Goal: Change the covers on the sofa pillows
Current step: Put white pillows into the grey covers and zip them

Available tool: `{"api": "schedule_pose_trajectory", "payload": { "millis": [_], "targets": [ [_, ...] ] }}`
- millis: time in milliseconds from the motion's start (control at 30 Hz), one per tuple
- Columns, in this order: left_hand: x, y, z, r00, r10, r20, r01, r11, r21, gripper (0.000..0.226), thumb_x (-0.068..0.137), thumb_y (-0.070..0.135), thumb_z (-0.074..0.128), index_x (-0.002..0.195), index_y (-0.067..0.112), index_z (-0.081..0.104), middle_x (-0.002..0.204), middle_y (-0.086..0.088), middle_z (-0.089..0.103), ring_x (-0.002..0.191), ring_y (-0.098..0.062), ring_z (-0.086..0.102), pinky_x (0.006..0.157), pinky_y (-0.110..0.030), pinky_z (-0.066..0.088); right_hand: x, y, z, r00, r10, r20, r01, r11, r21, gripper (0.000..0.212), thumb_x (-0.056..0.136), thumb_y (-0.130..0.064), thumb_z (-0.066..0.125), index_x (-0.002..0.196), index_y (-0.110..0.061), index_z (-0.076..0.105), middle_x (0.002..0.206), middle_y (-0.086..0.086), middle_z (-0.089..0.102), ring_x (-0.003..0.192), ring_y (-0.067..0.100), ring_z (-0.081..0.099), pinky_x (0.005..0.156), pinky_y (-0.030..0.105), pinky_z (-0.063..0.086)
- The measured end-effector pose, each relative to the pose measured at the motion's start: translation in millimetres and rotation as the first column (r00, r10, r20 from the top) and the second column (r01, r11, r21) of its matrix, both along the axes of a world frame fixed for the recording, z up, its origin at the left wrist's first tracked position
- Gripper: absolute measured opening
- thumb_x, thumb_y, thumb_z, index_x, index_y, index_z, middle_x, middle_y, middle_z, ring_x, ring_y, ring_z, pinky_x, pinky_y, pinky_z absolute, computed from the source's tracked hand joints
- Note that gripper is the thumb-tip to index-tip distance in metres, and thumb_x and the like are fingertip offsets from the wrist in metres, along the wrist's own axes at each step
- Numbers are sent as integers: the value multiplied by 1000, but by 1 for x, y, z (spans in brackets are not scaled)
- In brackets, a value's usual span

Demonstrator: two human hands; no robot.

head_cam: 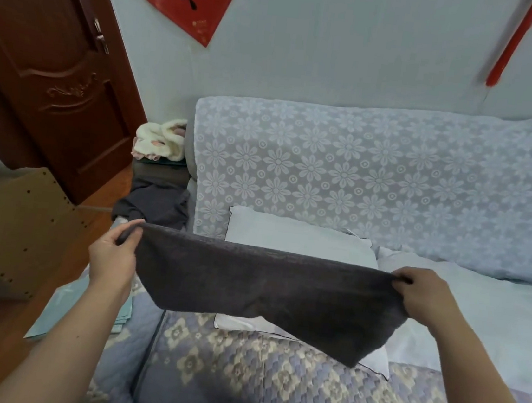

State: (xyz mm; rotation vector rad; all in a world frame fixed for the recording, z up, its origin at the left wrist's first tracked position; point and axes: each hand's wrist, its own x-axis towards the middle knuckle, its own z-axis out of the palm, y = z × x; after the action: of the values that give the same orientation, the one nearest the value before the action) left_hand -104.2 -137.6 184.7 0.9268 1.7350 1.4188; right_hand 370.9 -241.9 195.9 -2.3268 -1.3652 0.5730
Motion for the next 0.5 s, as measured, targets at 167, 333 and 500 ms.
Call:
{"api": "schedule_pose_trajectory", "payload": {
  "millis": [167, 333, 500],
  "targets": [
    [-8, -1, 4, 857, -479, -189, 388, 842, -375, 18, 105, 18, 52, 109, 14, 70, 119, -10, 67, 112, -28, 60, 87, -35, 48, -4, -6, 1, 951, 310, 15, -292, 908, -300, 29, 97, -21, 58, 69, -26, 60, 73, -7, 62, 70, 11, 53, 59, 22, 37],
    [-15, -1, 26, 381, -918, 112, 602, 154, -783, 16, 103, 13, 56, 100, 7, 70, 103, -14, 70, 92, -25, 66, 73, -31, 53, -8, -11, 35, 851, 491, -190, -515, 703, -490, 41, 95, -33, 62, 55, -39, 61, 55, -23, 54, 56, -4, 47, 61, 17, 34],
    [9, 55, 49, 652, -746, -135, 583, 608, -539, 17, 103, 15, 56, 106, 13, 72, 107, -14, 72, 99, -30, 68, 80, -40, 54, 25, 43, 45, 917, 399, 15, -358, 838, -411, 29, 95, -25, 61, 67, -33, 65, 82, -9, 65, 76, 7, 54, 68, 23, 38]
  ]
}}
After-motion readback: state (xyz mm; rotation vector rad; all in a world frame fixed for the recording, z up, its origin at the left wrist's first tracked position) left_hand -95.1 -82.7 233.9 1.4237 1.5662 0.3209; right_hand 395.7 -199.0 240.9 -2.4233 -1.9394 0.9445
